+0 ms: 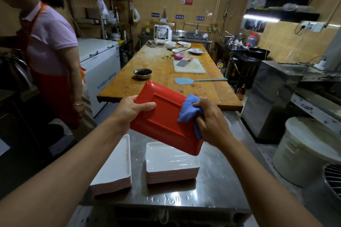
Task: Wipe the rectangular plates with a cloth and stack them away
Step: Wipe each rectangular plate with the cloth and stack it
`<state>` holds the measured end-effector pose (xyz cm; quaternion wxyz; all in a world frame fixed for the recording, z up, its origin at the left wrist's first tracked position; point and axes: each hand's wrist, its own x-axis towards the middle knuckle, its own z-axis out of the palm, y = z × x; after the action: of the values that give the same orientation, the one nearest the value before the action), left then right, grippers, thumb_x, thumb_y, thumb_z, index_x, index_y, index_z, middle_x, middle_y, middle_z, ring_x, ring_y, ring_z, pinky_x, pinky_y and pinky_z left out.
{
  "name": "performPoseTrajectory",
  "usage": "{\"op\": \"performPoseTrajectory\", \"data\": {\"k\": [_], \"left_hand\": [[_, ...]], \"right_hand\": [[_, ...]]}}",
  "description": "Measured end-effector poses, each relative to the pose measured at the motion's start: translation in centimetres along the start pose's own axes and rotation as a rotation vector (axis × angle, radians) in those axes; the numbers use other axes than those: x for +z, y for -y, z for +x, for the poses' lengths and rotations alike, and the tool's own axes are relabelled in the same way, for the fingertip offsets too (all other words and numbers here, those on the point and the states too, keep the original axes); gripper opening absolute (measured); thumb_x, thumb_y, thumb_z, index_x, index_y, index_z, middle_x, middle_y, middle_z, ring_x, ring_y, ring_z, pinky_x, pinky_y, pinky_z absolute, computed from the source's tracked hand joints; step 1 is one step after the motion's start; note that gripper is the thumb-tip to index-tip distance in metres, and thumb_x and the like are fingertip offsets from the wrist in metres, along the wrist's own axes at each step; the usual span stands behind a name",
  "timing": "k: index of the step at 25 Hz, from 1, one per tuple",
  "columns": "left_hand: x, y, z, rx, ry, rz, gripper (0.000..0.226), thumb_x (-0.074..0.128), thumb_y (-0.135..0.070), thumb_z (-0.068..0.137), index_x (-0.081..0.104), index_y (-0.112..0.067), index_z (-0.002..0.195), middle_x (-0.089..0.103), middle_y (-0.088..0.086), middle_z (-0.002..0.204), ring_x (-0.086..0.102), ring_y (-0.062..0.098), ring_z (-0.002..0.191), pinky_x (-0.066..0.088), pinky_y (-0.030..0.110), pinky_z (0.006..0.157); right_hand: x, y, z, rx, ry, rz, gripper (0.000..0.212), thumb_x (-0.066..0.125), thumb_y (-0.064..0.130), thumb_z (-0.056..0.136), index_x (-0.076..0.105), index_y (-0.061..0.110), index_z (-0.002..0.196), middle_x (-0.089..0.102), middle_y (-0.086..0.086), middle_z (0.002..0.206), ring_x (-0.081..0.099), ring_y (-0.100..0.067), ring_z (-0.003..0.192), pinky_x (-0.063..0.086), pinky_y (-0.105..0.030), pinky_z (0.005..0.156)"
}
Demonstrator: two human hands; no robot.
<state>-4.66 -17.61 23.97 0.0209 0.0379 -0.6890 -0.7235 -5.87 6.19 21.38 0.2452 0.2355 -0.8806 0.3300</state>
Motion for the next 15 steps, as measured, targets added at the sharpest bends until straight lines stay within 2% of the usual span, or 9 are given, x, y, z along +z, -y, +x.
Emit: {"op": "performPoseTrajectory", "data": {"k": [3,6,8,10,13,15], "left_hand": [[0.3,0.7,0.1,-0.048,-0.041,-0.071,0.016,0.071,-0.011,0.075,0.067,-0.015,0.09,0.073,0.001,0.072,0.069,0.016,0.063,0.057,0.027,0.053],[1.2,1.0,0.3,-0.107,-0.086,-0.148,0.021,0.071,-0.013,0.076,0.065,-0.014,0.095,0.071,0.007,0.084,0.068,0.022,0.072,0.056,0.031,0.059],[1.7,1.1,0.5,-0.141,-0.129,-0.215,0.021,0.07,-0.011,0.077,0.064,-0.013,0.098,0.069,0.008,0.087,0.067,0.023,0.073,0.055,0.034,0.061],[2.0,1.3,0.8,-0.183,-0.164,-0.278,0.028,0.07,-0.01,0.078,0.063,-0.012,0.105,0.068,0.01,0.088,0.066,0.024,0.073,0.054,0.036,0.062],[2.6,1.7,0.9,-0.261,-0.195,-0.296,0.037,0.072,-0.012,0.077,0.062,-0.011,0.112,0.068,0.012,0.098,0.065,0.026,0.076,0.053,0.038,0.063],[3.2,1.8,0.7,-0.311,-0.203,-0.304,0.036,0.072,-0.015,0.077,0.062,-0.012,0.112,0.067,0.013,0.1,0.065,0.026,0.074,0.052,0.038,0.062]], "right_hand": [[-0.1,-0.8,-0.1,0.118,-0.001,0.12,0.024,0.047,0.013,0.085,0.046,0.005,0.107,0.046,-0.004,0.103,0.048,-0.019,0.092,0.034,-0.026,0.077],[0.2,-0.7,0.5,0.166,-0.046,0.144,0.026,0.051,0.0,0.086,0.043,0.002,0.111,0.043,-0.009,0.111,0.045,-0.017,0.095,0.032,-0.02,0.077],[1.0,-0.7,-0.3,0.191,-0.058,0.15,0.03,0.052,0.0,0.087,0.043,-0.001,0.115,0.043,-0.015,0.121,0.044,-0.017,0.1,0.031,-0.017,0.076],[2.0,-0.8,-2.3,0.18,-0.051,0.175,0.031,0.053,0.004,0.089,0.043,-0.001,0.118,0.04,-0.018,0.13,0.045,-0.017,0.106,0.034,-0.016,0.082],[3.0,-1.2,-4.5,0.17,-0.051,0.163,0.038,0.056,0.006,0.089,0.043,0.001,0.124,0.029,-0.016,0.146,0.041,-0.024,0.125,0.038,-0.033,0.101],[3.6,-1.1,-4.8,0.155,-0.089,0.03,0.044,0.057,0.015,0.089,0.043,0.003,0.129,0.021,-0.021,0.151,0.03,-0.034,0.136,0.031,-0.044,0.11]]}}
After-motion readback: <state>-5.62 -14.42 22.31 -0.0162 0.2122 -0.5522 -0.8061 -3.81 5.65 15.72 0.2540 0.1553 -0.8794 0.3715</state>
